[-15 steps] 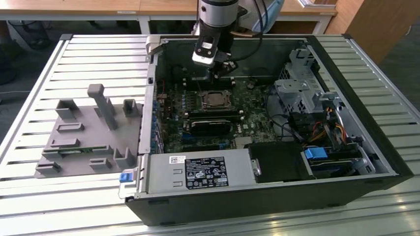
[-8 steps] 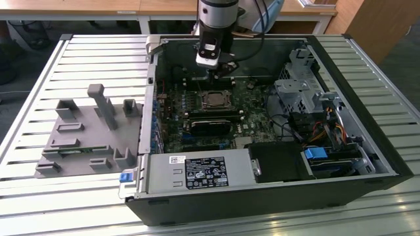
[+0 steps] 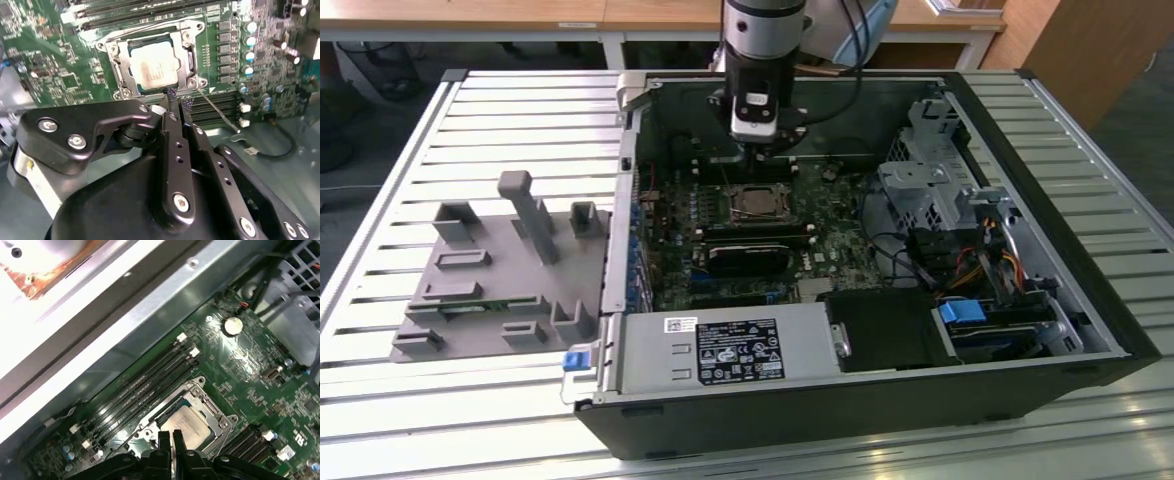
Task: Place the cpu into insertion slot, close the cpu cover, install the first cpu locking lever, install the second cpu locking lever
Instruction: 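Install the first cpu locking lever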
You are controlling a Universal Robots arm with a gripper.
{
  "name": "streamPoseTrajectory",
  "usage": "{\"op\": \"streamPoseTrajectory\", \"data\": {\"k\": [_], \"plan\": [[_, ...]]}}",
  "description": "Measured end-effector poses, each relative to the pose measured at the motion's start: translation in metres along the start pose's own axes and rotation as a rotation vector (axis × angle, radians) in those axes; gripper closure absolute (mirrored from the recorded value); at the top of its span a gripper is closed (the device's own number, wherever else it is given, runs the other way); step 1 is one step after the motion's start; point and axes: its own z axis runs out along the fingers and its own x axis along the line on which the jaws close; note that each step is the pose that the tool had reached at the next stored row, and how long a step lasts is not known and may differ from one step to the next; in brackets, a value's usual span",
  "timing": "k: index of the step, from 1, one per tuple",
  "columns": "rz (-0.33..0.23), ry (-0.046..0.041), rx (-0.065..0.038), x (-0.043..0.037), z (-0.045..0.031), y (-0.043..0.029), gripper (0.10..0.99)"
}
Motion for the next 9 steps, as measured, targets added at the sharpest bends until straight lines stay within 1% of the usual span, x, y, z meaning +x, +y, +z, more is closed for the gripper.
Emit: {"op": "streamPoseTrajectory", "data": {"k": [9], "plan": [[-0.164,0.0095,0.004,0.0000,0.0004,0.0000,0.918]]}}
